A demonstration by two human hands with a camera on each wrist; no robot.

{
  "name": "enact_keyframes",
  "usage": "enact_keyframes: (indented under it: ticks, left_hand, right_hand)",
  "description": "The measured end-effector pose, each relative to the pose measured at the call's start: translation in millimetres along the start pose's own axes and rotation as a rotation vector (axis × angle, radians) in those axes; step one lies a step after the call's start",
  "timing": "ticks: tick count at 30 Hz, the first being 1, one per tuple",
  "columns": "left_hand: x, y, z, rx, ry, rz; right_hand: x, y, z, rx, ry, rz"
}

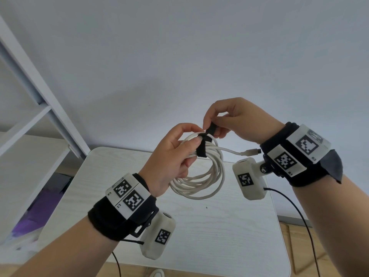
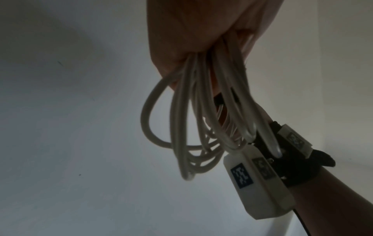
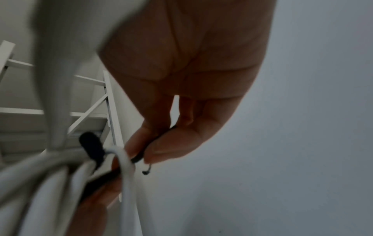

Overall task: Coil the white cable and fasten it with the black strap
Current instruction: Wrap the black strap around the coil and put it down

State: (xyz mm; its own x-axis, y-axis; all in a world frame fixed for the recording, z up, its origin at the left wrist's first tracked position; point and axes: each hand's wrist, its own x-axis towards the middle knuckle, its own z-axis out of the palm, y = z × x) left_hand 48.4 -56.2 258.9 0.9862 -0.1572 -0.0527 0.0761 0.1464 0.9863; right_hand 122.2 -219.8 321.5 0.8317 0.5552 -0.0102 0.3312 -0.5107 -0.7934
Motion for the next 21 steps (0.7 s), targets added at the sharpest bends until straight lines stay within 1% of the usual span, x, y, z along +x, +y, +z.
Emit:
enact_keyframes:
  ticks: [4,7,8,10,13,15,21]
  left_hand:
    - [1,0,-2,-0.010,0.031,-0.006]
    - [3,0,-1,-0.002,0.027,-0.019]
    - [3,0,-1,0.002,0.027,-0.022]
    - [4,0,0,0.011,0.034,-0.027]
    - [5,-1,1,0.030,0.035,-0.024]
    - [5,0,1,0.022,0.027,-0.014]
    - [5,2,1,0.072,-0.005,0.093]
  right_hand:
    - [-5,-2,-4,0.010,-0.084,0.037]
    - [-9,-2,-6,-0.073,-0.123,0.027]
    - [-10,-3,-6,-0.115,-0.115,0.017]
    - [-10,-6,-1,-0.141,-0.048,-0.024]
    - [-9,-7,9,-0.131,0.086,-0.149]
    - [-8,-6,15,-0.114,0.116,-0.206]
    - [-4,1,12,0.078,0.176,-0.130]
